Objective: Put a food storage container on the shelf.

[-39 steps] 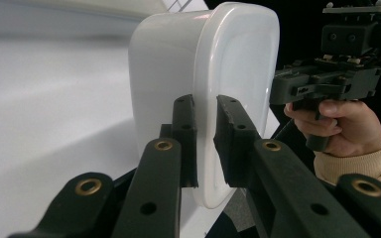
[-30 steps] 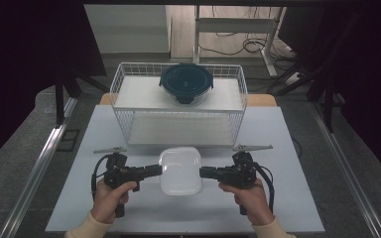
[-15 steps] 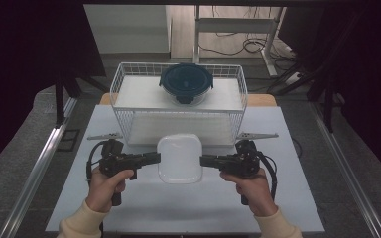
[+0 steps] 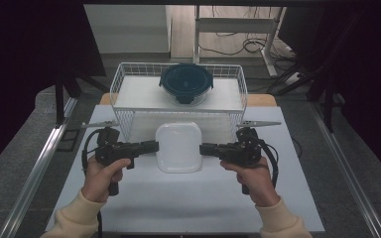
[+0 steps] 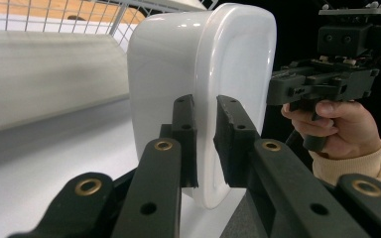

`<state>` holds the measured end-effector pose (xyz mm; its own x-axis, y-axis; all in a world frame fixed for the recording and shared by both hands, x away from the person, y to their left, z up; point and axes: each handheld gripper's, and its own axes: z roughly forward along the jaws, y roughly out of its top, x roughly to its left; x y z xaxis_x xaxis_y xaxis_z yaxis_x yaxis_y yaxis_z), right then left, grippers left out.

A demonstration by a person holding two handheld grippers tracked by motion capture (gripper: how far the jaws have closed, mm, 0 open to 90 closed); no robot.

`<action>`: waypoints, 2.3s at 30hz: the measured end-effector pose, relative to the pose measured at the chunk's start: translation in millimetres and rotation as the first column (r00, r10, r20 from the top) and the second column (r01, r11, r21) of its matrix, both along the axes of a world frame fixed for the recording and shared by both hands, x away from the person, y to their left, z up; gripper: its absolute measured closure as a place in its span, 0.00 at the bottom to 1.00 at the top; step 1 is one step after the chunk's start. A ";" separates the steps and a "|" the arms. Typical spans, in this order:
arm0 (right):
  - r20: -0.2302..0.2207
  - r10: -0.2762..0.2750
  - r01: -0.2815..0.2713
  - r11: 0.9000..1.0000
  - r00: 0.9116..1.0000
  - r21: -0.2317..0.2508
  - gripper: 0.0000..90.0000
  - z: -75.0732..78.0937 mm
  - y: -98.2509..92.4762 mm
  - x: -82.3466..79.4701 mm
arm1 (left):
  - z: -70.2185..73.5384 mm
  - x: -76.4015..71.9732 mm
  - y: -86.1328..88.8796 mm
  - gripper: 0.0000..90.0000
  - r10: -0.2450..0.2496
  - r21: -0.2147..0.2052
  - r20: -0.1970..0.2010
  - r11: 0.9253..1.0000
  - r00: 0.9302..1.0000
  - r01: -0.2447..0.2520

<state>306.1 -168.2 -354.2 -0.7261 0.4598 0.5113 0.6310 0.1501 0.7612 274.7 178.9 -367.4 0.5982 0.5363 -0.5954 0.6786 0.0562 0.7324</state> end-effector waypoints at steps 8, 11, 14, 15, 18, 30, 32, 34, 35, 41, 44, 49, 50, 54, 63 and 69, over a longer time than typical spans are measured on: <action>0.017 -0.007 0.007 1.000 1.000 -0.005 0.90 11.2 -0.4 5.9 | 11.6 6.4 -1.1 0.89 -0.001 0.006 0.021 1.000 1.000 0.001; 0.029 -0.010 0.010 1.000 1.000 -0.002 0.90 15.6 -1.2 8.0 | 16.6 8.6 -1.8 0.89 -0.001 0.004 0.029 1.000 1.000 0.001; 0.034 -0.012 0.012 1.000 0.999 0.001 0.90 20.9 -2.3 9.8 | 21.6 11.9 -2.6 0.89 -0.008 0.002 0.031 1.000 1.000 0.008; 0.038 -0.012 0.012 1.000 0.999 0.002 0.90 21.7 -2.8 10.7 | 23.3 13.1 -2.9 0.89 -0.010 0.003 0.032 1.000 0.999 0.010; 0.039 -0.016 0.016 1.000 0.999 0.004 0.90 25.6 -3.7 13.6 | 28.2 16.6 -3.9 0.89 -0.008 0.008 0.037 1.000 0.999 0.008; 0.051 -0.022 0.023 1.000 0.998 -0.007 0.90 37.4 0.2 25.4 | 39.6 29.5 0.2 0.89 -0.008 0.007 0.050 1.000 0.999 0.007; 0.058 -0.024 0.025 1.000 0.998 -0.007 0.90 41.3 1.6 27.5 | 44.5 32.0 1.0 0.89 -0.005 0.008 0.055 1.000 0.998 0.005; 0.062 -0.027 0.028 1.000 0.998 -0.006 0.90 45.7 2.5 29.1 | 49.4 35.2 1.8 0.89 -0.004 0.012 0.063 1.000 0.998 0.003; 0.069 -0.028 0.028 1.000 0.997 -0.003 0.90 48.1 3.1 30.8 | 51.2 36.3 2.2 0.89 -0.005 0.014 0.064 1.000 0.998 0.004; 0.074 -0.036 0.036 0.999 0.997 -0.001 0.90 59.0 4.8 42.0 | 62.6 49.7 2.4 0.89 -0.002 0.023 0.069 1.000 0.998 0.000; 0.077 -0.036 0.036 0.999 0.996 0.001 0.90 64.4 4.7 48.8 | 68.3 56.2 2.8 0.89 -0.005 0.020 0.066 1.000 0.998 0.004; 0.076 -0.035 0.034 0.999 0.997 0.013 0.90 74.3 4.2 57.5 | 78.3 67.9 4.5 0.89 -0.016 0.012 0.063 1.000 0.998 0.015; 0.076 -0.036 0.035 0.999 0.996 0.013 0.90 76.7 4.4 59.3 | 79.8 69.3 4.4 0.89 -0.015 0.009 0.062 1.000 0.998 0.014; 0.076 -0.036 0.035 0.999 0.996 0.005 0.90 86.6 5.3 66.1 | 86.1 77.8 5.5 0.89 -0.019 -0.001 0.061 1.000 0.998 0.019; 0.063 -0.035 0.034 0.999 0.997 0.005 0.90 101.5 8.3 82.2 | 101.2 95.1 9.4 0.89 -0.027 0.000 0.054 1.000 0.998 0.027; 0.062 -0.037 0.035 0.999 0.997 0.018 0.90 114.7 9.3 91.6 | 117.4 108.1 10.6 0.88 -0.026 0.002 0.050 1.000 0.998 0.026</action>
